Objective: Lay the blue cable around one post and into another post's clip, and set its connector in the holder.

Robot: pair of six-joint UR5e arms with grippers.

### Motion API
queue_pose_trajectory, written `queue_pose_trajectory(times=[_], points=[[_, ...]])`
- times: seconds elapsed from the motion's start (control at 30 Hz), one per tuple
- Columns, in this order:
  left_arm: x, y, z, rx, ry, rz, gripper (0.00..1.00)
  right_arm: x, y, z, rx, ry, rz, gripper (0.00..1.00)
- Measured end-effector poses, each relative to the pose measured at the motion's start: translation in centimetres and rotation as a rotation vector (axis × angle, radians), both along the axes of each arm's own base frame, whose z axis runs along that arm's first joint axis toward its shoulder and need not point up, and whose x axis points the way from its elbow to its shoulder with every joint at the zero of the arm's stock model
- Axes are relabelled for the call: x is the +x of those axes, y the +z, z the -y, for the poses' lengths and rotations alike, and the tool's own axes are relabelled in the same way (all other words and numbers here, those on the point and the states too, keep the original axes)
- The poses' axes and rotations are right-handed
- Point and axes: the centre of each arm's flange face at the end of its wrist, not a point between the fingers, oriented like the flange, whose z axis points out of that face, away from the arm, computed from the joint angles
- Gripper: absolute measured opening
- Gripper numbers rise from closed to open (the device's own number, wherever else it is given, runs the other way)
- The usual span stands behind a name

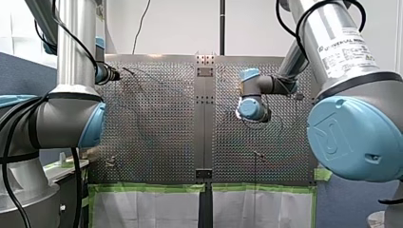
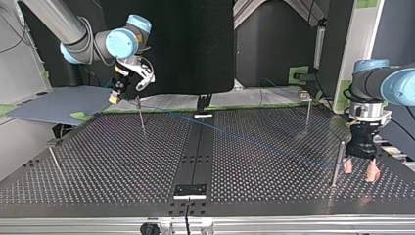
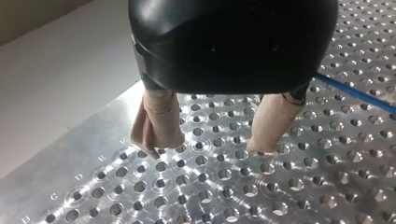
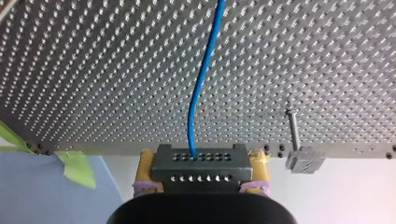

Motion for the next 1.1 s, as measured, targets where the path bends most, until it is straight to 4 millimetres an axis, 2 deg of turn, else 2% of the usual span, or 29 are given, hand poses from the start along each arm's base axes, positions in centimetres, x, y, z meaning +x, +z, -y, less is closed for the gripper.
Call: queue_pose_trajectory(times=[0.2,0.3,0.6,0.87,0.97,1.1], points=[[-0.1,-0.2,0.3,-0.007,0.008,-0.016,1.00,-2.3,-2.3,0.7,0.017,0.000,-0.017,0.00],[-0.2,-0.3,0.5,-0.010,0.014,-0.024,1.00,-3.4,-4.2,1.0,0.037,0.000,-0.027,0.00],[-0.2,-0.3,0.5,-0.020,0.031,-0.025,1.00,-7.3,-10.3,1.1,0.116,0.008,-0.094,0.00],[-0.2,-0.3,0.5,-0.020,0.033,-0.022,1.00,-11.4,-16.5,0.1,0.205,0.018,-0.150,0.00],[-0.2,-0.2,0.5,-0.020,0.033,-0.021,1.00,-12.5,-18.0,0.2,0.219,0.022,-0.160,0.00],[-0.2,-0.2,0.5,-0.019,0.033,-0.021,1.00,-13.6,-19.2,1.4,0.212,0.024,-0.162,0.00]])
